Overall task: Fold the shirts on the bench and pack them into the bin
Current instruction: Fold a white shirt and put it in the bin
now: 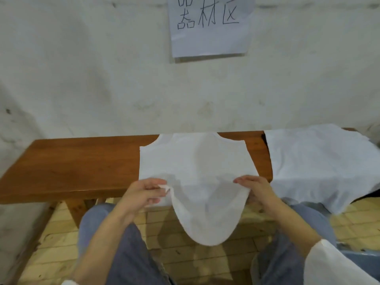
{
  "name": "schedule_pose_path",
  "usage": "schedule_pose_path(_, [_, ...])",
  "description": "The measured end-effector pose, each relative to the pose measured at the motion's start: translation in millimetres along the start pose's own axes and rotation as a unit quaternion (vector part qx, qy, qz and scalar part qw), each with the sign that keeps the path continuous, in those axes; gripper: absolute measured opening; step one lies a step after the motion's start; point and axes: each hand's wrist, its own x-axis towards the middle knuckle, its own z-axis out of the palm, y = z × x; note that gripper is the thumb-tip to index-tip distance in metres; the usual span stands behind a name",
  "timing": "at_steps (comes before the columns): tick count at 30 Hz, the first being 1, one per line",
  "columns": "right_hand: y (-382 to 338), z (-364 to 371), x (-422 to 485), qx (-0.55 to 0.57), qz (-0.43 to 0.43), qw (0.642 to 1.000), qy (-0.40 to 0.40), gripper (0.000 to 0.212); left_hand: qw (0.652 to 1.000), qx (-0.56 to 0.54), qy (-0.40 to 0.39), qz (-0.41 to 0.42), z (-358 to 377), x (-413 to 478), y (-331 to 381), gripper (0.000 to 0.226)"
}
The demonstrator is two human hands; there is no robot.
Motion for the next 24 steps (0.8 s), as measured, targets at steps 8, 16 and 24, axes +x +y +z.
schedule_pose_path(8, [-40,-23,76,0.306,0.148,0.938,0.068,0.012,0.949,-0.035,0.312,0.005,-36,73,5,0.016])
schedule_pose_path(16, [-24,-14,99,0.002,0.151,0.984,0.098,0.022,0.925,0.166,0.338,0.046,-49,98,-18,0.005])
schedule_pose_path(24, [-7,-19,101,-0.323,-0.116,0.904,0.254,0.017,0.908,0.209,0.313,0.183,-30,87,-11,0.011])
